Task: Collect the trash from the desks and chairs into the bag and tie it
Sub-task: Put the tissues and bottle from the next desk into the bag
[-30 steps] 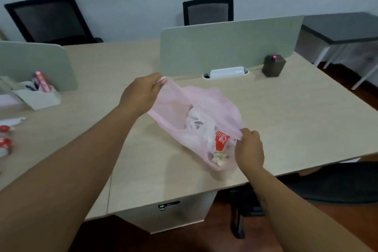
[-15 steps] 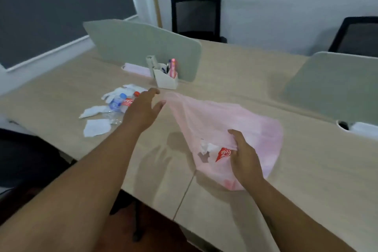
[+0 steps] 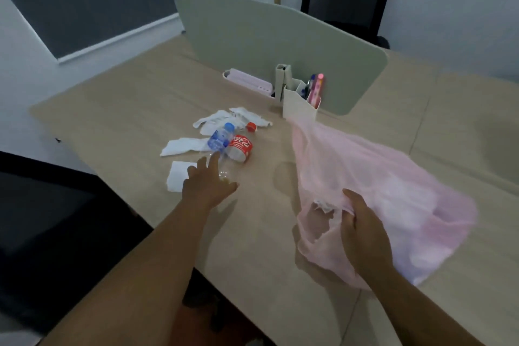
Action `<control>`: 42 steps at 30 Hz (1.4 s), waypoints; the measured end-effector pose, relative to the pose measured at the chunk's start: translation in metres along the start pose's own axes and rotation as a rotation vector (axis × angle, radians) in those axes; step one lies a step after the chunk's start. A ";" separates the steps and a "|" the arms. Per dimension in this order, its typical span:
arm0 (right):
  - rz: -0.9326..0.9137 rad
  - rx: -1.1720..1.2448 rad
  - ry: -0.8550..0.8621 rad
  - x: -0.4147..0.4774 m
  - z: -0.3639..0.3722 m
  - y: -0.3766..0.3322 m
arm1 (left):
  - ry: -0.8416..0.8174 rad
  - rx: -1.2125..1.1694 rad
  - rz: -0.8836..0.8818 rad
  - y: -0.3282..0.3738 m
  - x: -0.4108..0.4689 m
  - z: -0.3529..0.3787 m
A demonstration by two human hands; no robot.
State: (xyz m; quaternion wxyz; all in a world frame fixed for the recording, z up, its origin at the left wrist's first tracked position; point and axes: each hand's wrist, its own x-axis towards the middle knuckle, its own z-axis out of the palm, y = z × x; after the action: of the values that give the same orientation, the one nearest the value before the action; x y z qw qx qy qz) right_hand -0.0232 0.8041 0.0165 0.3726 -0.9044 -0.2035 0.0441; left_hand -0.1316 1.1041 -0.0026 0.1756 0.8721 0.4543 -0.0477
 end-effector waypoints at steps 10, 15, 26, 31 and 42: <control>0.229 -0.028 0.230 0.061 -0.029 0.002 | -0.020 -0.486 0.154 0.019 0.030 0.006; 0.362 -0.032 0.413 0.081 -0.055 0.004 | -0.303 -0.825 0.241 0.030 0.024 -0.044; 0.275 -0.072 0.382 0.070 -0.070 -0.001 | -0.776 -1.227 0.253 0.126 0.004 -0.047; 0.252 -0.077 0.362 0.051 -0.076 0.006 | -0.611 -1.128 0.269 0.205 0.005 0.001; 0.208 -0.099 0.264 0.044 -0.050 0.023 | 0.171 -0.421 0.347 0.133 0.056 0.020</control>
State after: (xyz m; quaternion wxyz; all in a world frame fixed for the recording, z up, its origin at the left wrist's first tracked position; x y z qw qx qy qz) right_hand 0.0363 0.7745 0.0400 0.3447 -0.9356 -0.0603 -0.0469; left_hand 0.0103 1.0708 -0.0004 0.3194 0.8820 0.3112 0.1521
